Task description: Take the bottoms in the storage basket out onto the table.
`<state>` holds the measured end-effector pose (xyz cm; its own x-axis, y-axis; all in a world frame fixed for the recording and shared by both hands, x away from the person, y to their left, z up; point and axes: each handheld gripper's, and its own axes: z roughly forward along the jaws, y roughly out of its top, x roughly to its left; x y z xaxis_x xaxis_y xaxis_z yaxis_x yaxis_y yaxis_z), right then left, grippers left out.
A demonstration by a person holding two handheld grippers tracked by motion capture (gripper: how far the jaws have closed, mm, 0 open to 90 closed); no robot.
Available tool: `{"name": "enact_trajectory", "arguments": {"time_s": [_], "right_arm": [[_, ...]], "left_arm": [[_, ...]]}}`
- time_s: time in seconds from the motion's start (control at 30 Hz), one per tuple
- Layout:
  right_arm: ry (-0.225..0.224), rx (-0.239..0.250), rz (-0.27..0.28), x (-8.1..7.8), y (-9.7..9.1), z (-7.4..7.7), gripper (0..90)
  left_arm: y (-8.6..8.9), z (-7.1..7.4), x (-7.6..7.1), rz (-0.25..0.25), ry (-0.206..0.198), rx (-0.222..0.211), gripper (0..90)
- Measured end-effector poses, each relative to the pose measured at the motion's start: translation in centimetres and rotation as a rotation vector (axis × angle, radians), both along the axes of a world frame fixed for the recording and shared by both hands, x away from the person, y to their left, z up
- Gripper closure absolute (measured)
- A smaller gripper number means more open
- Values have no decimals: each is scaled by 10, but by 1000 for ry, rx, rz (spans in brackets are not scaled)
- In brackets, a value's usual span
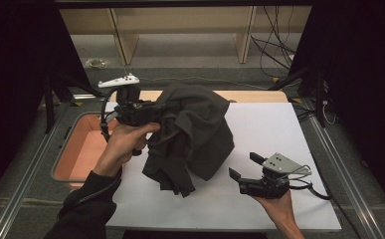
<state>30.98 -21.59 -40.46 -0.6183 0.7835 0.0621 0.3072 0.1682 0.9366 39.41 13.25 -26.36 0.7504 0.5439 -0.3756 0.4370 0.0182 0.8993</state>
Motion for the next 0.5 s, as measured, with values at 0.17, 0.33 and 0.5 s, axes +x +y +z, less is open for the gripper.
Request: {"name": "enact_trajectory", "arguments": {"time_s": [0.17,0.33,0.5], "right_arm": [[1,1,1,0,0,0,155],[4,-4,3,1,0,0,155],[2,-1,0,1,0,0,155]], "left_arm": [[-1,-9,6,16,29,3,821],[-2,-14,10,19,43,-9,821],[-10,-18,10,-5,44,3,821]]}}
